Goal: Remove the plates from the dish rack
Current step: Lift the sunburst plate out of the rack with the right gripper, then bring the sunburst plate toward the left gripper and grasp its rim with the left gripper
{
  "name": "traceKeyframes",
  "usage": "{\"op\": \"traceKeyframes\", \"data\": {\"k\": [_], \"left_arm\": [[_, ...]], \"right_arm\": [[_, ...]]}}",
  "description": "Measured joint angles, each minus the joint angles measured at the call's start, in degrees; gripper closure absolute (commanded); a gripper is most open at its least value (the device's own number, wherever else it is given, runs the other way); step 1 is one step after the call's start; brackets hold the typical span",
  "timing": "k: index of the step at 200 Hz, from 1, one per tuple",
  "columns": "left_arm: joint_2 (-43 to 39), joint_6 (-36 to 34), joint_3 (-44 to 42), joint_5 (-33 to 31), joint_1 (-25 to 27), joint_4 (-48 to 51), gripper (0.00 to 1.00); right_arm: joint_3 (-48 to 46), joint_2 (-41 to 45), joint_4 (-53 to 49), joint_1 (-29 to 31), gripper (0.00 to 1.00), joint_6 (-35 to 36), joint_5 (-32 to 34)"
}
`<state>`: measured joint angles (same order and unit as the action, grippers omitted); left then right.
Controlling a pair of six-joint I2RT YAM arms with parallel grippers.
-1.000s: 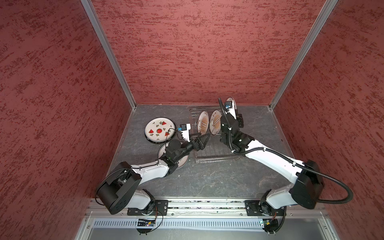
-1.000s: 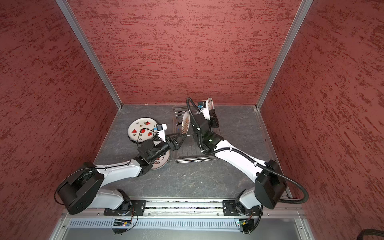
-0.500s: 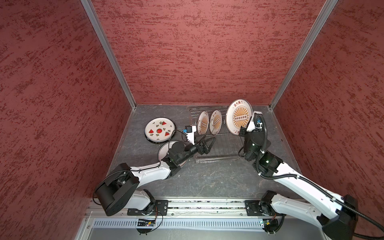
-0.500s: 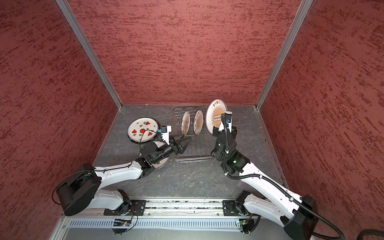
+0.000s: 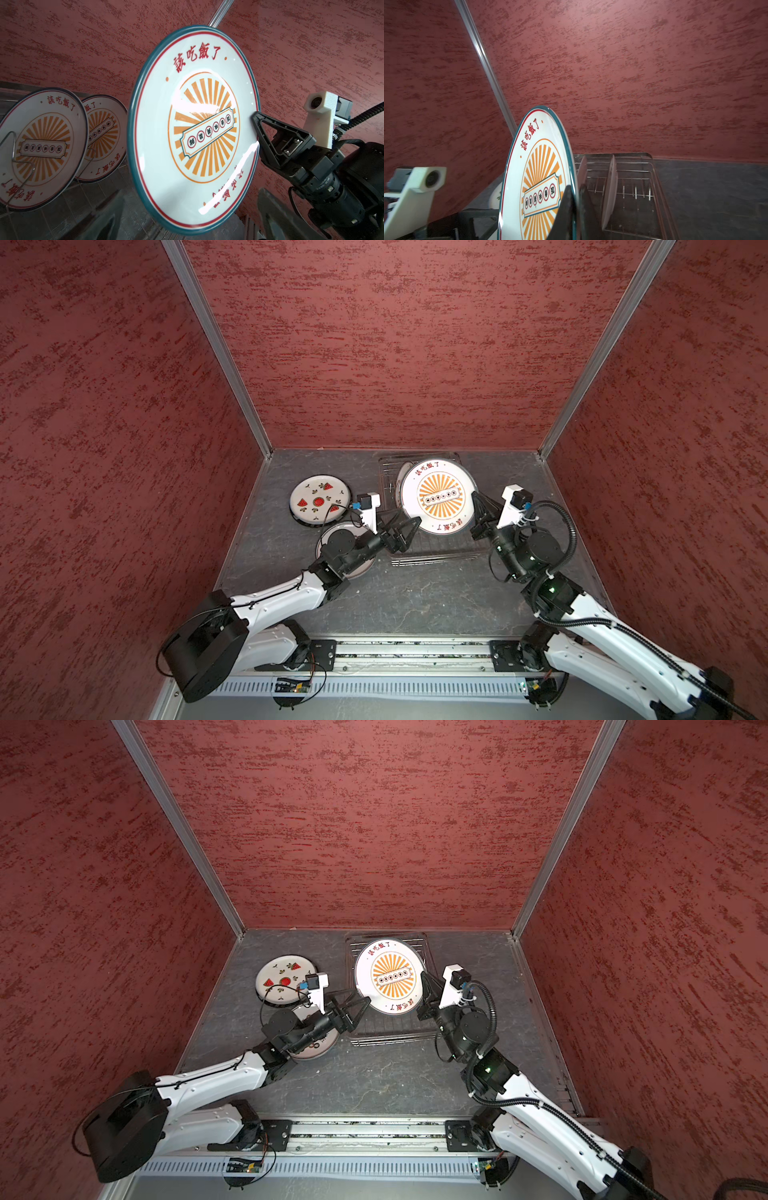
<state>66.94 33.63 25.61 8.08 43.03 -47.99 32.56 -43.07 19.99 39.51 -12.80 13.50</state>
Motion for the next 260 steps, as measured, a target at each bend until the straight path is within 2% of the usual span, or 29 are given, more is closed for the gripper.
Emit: {"op": "traceKeyframes", "data": {"k": [29,45,74,114,137,174,182,202,253,260], "left_arm": [[-2.5,0.6,-3.1,-2.6,-0.3,0.6,0.00],[-4.3,1.8,-5.2,-3.8,-1.0,0.0,0.07],[-7.1,2.9,-6.7,-5.1,-1.5,0.1,0.40],[-9.2,4.5,-6.7,-6.4,-1.1,0.2,0.74],[-9.1,5.7,-6.7,-6.7,-0.9,0.5,0.86],[-8.7,6.4,-6.1,-5.2,-0.9,0.2,1.00],[-8.5,6.4,-5.9,-5.2,-1.0,0.4,1.00],[-8.2,6.5,-5.4,-5.2,-1.2,1.0,1.00],[-5.8,10.0,-5.1,-1.6,-4.5,2.5,1.00],[-5.8,10.4,-5.1,-1.5,-4.7,2.8,1.00]], "right_arm": [[-2.8,0.0,5.0,-1.8,1.00,-3.9,-8.5],[-4.5,-0.1,7.7,-2.2,1.00,-5.8,-12.0],[-6.9,-1.3,12.7,-2.2,1.00,-7.6,-16.0],[-9.7,-3.1,18.5,-2.3,1.00,-8.1,-17.8],[-9.9,-4.2,20.0,-2.3,1.00,-8.1,-18.1],[-9.9,-5.6,21.2,-3.2,1.00,-8.1,-17.0],[-9.9,-5.9,21.6,-3.3,1.00,-8.1,-17.0],[-9.9,-7.2,22.6,-3.5,0.91,-8.0,-16.9],[-9.6,-11.3,23.0,-3.6,0.53,-8.2,-18.8],[-9.5,-11.6,22.9,-3.6,0.45,-8.0,-19.5]]}}
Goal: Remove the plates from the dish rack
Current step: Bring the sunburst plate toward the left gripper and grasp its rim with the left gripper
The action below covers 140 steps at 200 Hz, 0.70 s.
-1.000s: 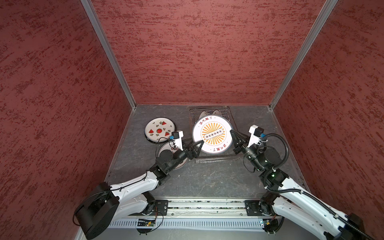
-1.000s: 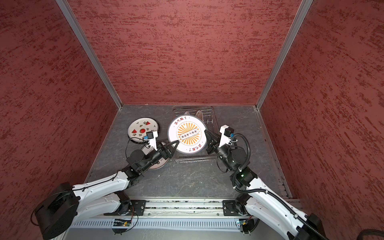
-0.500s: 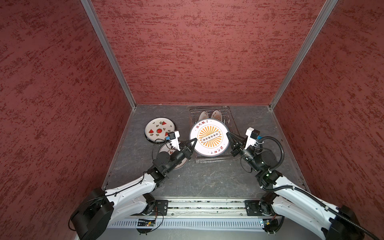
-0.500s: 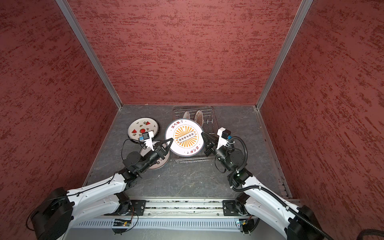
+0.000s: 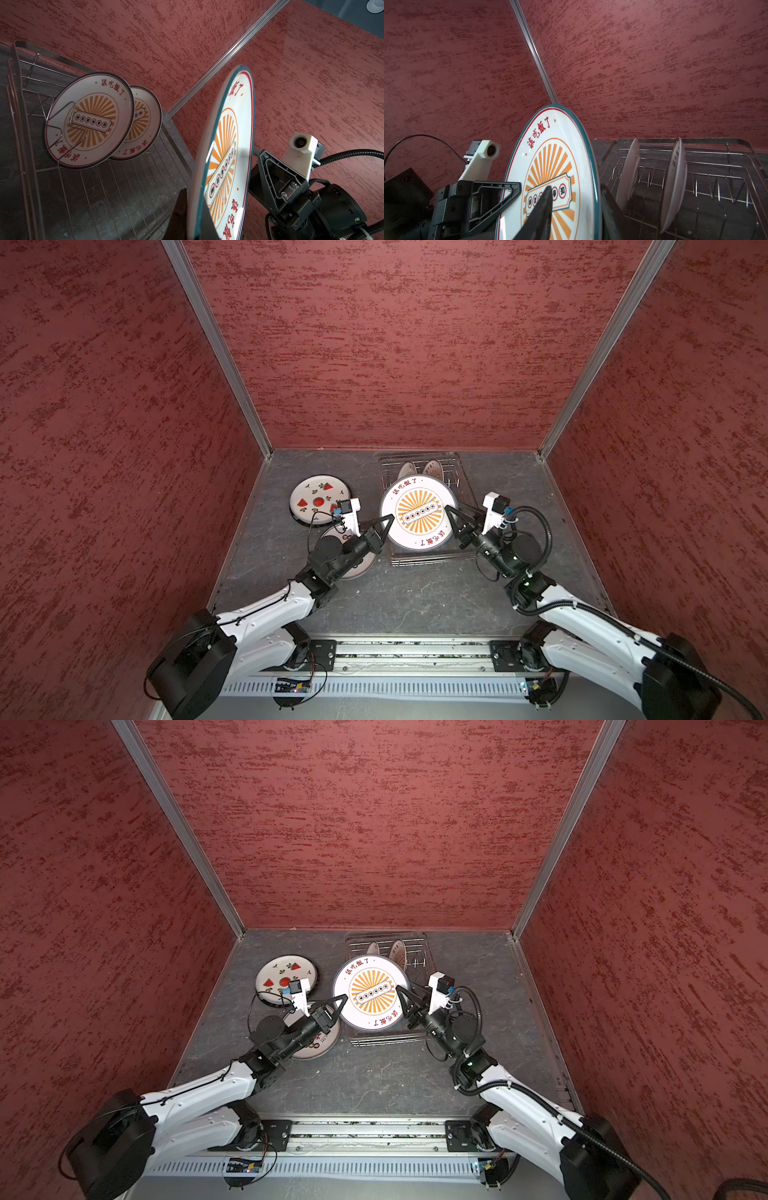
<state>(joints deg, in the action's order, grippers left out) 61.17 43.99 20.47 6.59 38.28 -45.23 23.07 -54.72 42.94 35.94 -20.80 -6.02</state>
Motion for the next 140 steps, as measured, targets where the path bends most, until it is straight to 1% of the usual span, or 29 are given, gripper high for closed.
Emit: {"op": "traceKeyframes", "data": {"k": [5,13,15,16,17,20,49,80,123,140], "left_arm": [[0.0,0.3,0.0,0.1,-0.1,0.3,1.00],[0.0,0.6,0.0,0.2,-0.1,0.5,1.00],[0.0,0.6,0.0,0.1,-0.1,0.7,1.00],[0.0,0.6,0.0,0.2,-0.1,0.7,1.00],[0.0,0.7,0.0,0.2,-0.1,0.7,1.00],[0.0,0.8,0.0,0.2,-0.2,0.7,1.00],[-0.1,1.9,0.0,0.0,-0.6,1.2,1.00],[-1.6,3.0,-0.4,-0.9,-1.8,1.6,1.00],[-5.3,4.7,-2.8,-2.7,-3.8,1.9,1.00],[-7.2,5.8,-4.0,-4.2,-4.6,2.9,1.00]], "right_arm": [[0.0,-0.3,0.0,0.0,0.37,-0.1,-0.5],[0.3,-0.6,-0.2,0.0,0.21,-0.4,-1.6],[0.3,-0.7,-0.2,0.1,0.15,0.0,-1.9],[0.4,-0.7,-0.2,0.1,0.08,0.1,-2.0],[0.4,-0.7,-0.3,0.1,0.05,0.0,-2.2],[0.5,-0.9,-0.3,0.2,0.02,-0.3,-2.6],[2.3,-2.0,-2.4,0.9,0.01,-0.5,-4.7],[2.7,-3.4,-2.9,0.9,0.01,-0.8,-4.9],[2.8,-5.3,-5.4,0.9,0.01,-0.9,-3.4],[2.8,-5.6,-6.4,0.9,0.01,-2.0,-1.6]]}}
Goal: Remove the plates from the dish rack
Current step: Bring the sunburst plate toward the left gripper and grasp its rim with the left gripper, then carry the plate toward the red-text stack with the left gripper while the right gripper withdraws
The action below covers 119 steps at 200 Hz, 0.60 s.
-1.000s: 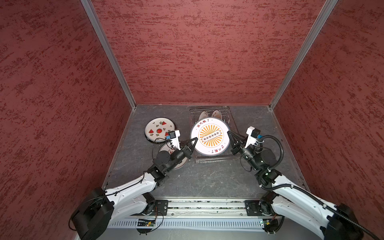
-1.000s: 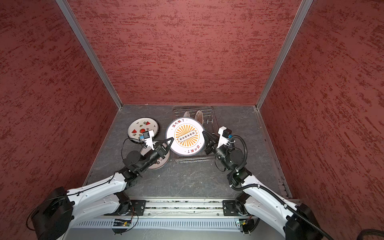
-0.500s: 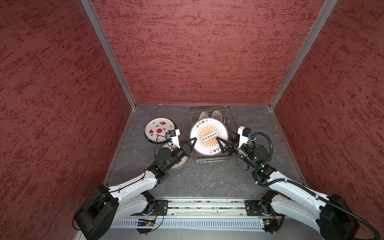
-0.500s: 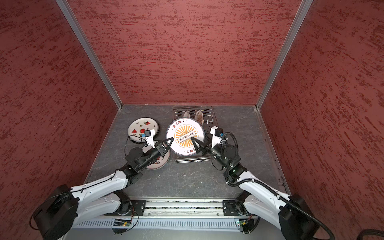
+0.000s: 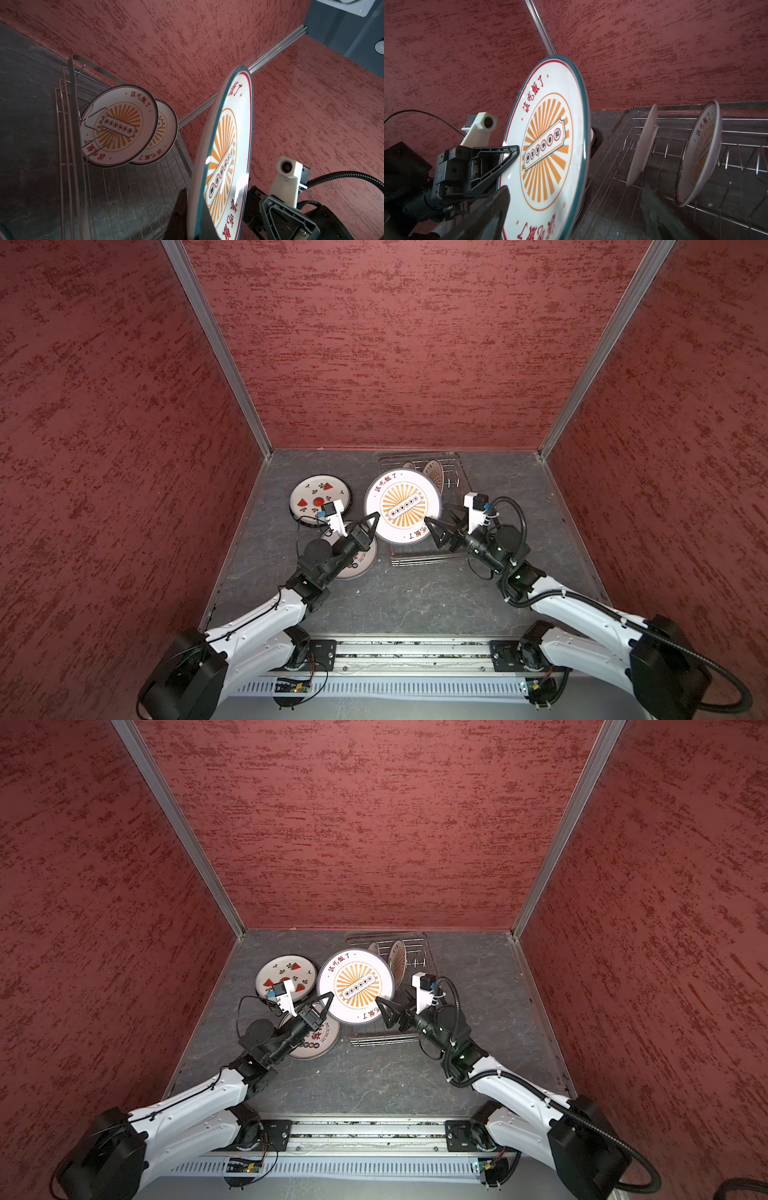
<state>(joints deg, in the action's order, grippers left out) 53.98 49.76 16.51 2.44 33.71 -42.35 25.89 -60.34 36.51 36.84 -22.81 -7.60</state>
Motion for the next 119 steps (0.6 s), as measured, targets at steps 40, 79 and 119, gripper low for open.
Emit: {"op": "traceKeyframes", "data": {"k": [40,79,119], "left_arm": [[-3.1,2.4,-2.7,-3.9,-0.6,2.6,1.00],[-9.4,4.0,-3.0,-7.1,-1.3,9.4,1.00],[-16.5,5.6,-3.0,-11.0,-2.2,16.7,1.00]], "right_arm": [[0.0,1.2,0.1,0.0,0.01,-3.5,1.6],[0.2,-1.2,0.4,0.1,0.01,-5.5,-0.6],[3.7,-6.8,0.0,1.5,0.01,-5.5,-3.9]]}}
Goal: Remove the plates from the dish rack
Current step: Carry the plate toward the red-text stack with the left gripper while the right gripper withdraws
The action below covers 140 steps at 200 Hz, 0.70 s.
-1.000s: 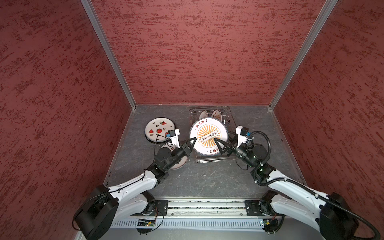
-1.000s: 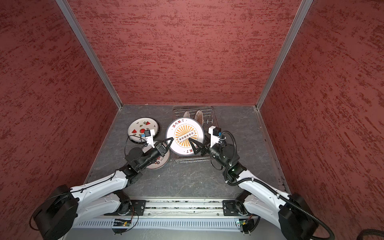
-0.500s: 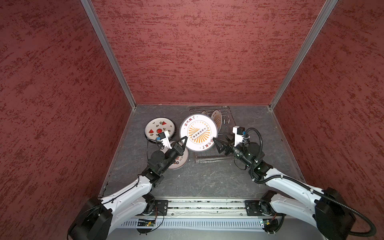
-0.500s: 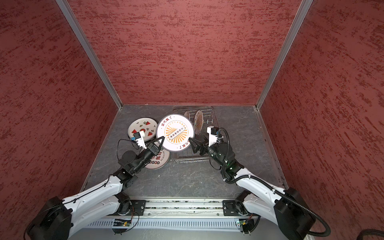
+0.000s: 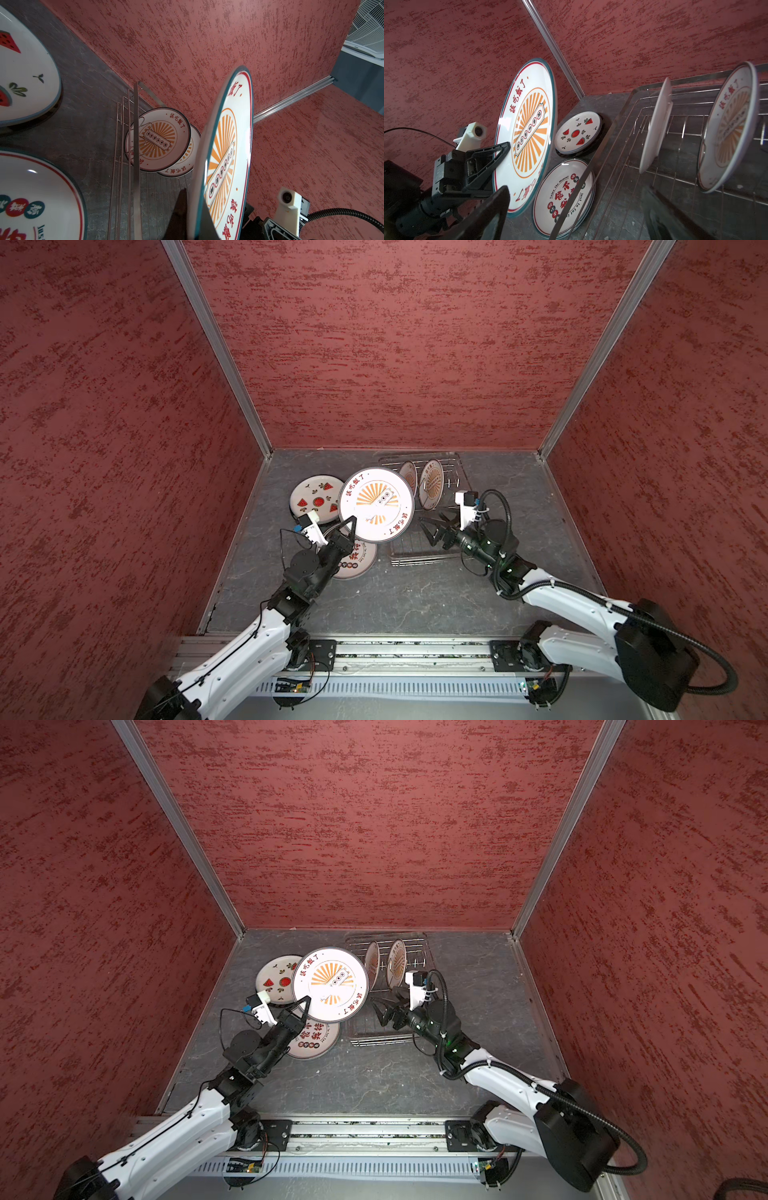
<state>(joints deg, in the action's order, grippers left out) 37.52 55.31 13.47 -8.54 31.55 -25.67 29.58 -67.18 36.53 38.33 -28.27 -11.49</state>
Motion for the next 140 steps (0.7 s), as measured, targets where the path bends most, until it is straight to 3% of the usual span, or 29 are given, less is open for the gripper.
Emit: {"op": "traceKeyframes", "data": {"k": [64,140], "left_arm": [[-4.1,5.9,-0.7,-6.5,-1.7,10.6,1.00],[-6.1,12.7,-1.1,-11.6,-4.4,19.8,1.00]], "right_arm": [[0.3,-1.2,2.4,1.4,0.01,0.2,2.2],[0.6,-6.8,10.8,1.4,0.01,2.9,-6.5]]}}
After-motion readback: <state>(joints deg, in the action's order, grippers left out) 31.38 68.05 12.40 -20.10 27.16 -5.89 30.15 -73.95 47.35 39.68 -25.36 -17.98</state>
